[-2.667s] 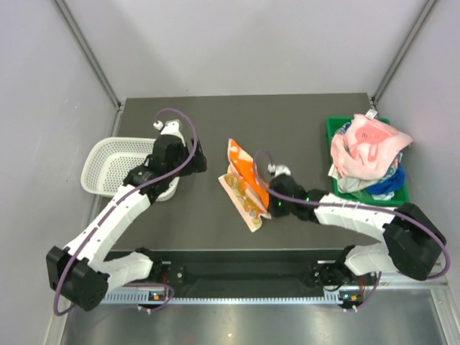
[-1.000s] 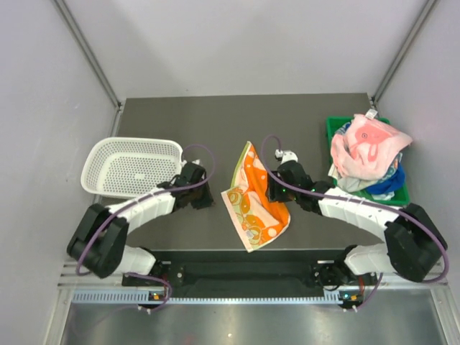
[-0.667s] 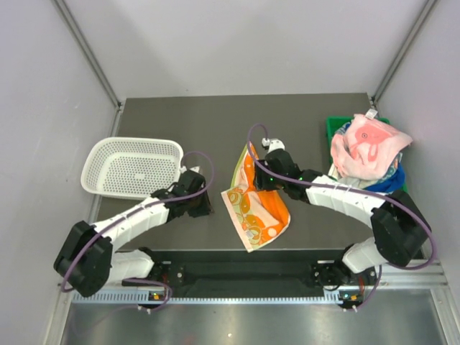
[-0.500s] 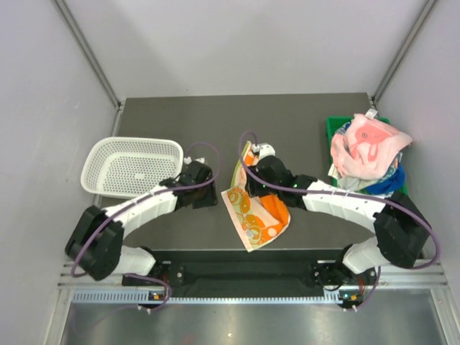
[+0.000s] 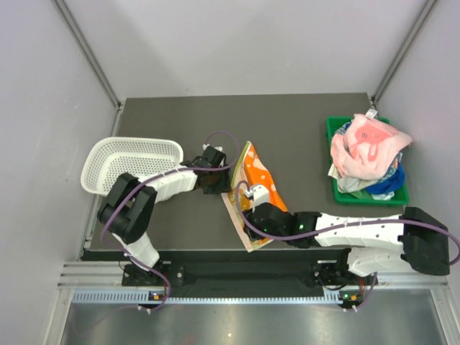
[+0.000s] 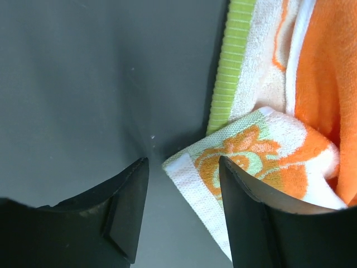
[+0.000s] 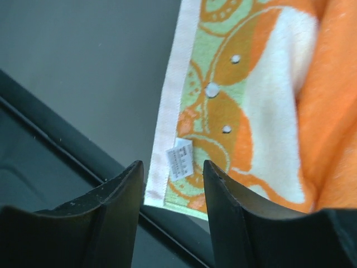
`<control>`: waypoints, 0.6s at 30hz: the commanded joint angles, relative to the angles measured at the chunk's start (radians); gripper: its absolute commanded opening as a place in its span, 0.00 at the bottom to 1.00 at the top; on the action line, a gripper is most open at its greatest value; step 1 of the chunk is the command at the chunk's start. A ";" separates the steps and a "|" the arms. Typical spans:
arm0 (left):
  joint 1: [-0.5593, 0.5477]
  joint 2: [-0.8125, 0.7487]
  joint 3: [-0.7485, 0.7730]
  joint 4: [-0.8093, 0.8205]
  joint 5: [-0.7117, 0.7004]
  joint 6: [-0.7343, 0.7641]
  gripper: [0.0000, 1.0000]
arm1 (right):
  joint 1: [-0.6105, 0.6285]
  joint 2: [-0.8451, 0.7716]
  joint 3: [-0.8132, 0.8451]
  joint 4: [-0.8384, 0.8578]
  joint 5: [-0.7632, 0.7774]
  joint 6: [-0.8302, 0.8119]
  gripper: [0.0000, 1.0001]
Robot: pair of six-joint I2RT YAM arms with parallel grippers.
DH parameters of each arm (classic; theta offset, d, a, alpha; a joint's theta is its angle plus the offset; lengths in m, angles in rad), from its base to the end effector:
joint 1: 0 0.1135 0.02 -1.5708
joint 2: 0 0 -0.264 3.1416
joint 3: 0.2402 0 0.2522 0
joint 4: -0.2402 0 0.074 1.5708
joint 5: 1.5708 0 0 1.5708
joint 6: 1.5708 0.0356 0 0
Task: Fold and stack the towels
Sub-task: Flatten out the crumpled towel
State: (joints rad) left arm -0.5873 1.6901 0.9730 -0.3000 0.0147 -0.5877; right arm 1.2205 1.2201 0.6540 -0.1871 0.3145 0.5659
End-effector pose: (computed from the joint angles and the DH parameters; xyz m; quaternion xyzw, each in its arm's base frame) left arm 0.2770 -0.1850 0.1666 0.0018 0.9619 -0.1574 0.2236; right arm 0.0951 0.2281 0.2069 -0.2324 0.8782 0.2158 0.3581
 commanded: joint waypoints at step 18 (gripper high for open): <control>0.001 0.040 -0.062 0.045 0.076 0.022 0.00 | 0.206 0.314 0.088 -0.097 0.147 0.084 0.38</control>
State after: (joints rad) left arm -0.5842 1.7107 0.9459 -0.2401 0.0937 -0.5735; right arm 1.4101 1.5208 0.7227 -0.2432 0.4366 0.6052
